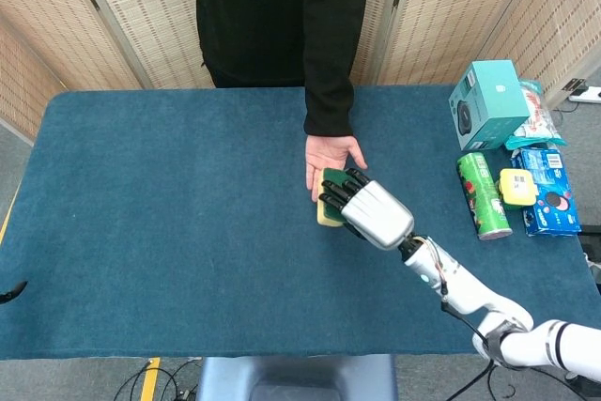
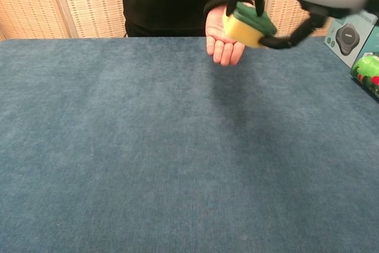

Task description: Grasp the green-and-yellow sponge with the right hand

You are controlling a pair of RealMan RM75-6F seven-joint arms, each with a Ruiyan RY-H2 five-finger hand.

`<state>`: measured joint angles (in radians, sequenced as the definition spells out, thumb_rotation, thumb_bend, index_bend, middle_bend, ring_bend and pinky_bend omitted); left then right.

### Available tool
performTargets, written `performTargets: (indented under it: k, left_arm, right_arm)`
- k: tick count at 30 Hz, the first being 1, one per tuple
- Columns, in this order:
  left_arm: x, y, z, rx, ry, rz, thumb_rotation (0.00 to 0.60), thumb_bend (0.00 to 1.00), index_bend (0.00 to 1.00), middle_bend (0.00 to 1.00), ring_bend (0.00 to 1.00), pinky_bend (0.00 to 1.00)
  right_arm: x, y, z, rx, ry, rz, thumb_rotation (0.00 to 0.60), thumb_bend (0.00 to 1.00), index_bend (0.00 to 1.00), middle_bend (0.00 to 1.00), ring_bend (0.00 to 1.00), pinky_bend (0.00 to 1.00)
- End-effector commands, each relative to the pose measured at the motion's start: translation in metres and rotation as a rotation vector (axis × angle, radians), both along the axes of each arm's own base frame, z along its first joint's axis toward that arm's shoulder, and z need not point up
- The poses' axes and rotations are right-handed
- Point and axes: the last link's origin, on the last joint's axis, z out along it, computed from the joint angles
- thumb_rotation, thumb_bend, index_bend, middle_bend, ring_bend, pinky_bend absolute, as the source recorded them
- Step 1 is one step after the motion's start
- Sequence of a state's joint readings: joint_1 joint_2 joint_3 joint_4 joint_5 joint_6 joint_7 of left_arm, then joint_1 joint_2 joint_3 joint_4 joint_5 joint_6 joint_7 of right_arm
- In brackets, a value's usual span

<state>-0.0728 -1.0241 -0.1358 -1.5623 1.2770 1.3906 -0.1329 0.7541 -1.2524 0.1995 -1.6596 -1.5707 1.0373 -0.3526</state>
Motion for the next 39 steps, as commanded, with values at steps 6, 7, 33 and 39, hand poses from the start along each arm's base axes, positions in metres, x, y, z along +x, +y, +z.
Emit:
performTargets:
  k: [6,7,33,39]
  left_arm:
    - [-0.003,-0.003,0.006,0.013,-0.009,0.008,0.600,0.20,0.01,0.11,0.11,0.25]
    - [-0.003,-0.003,0.007,0.017,-0.010,0.007,0.600,0.20,0.01,0.11,0.11,0.25]
    - [0.021,-0.011,-0.006,0.013,0.047,-0.090,0.600,0.20,0.01,0.11,0.11,0.25]
    - [0.040,-0.019,-0.026,-0.029,0.103,-0.181,0.600,0.20,0.01,0.11,0.11,0.25]
  right_arm:
    - [0.042,-0.052,-0.022,-0.008,0.096,-0.072,0.600,0.29,0.51,0.40,0.34,0.21]
    - [0.043,-0.054,-0.023,0.009,0.109,-0.095,0.600,0.26,0.42,0.34,0.28,0.15]
    - [-0.120,0.129,0.063,-0.097,-0.031,-0.321,0.600,0.09,0.00,0.00,0.00,0.00]
    - [-0.177,0.170,0.069,-0.287,-0.133,-0.379,0.600,0.09,0.00,0.00,0.00,0.00]
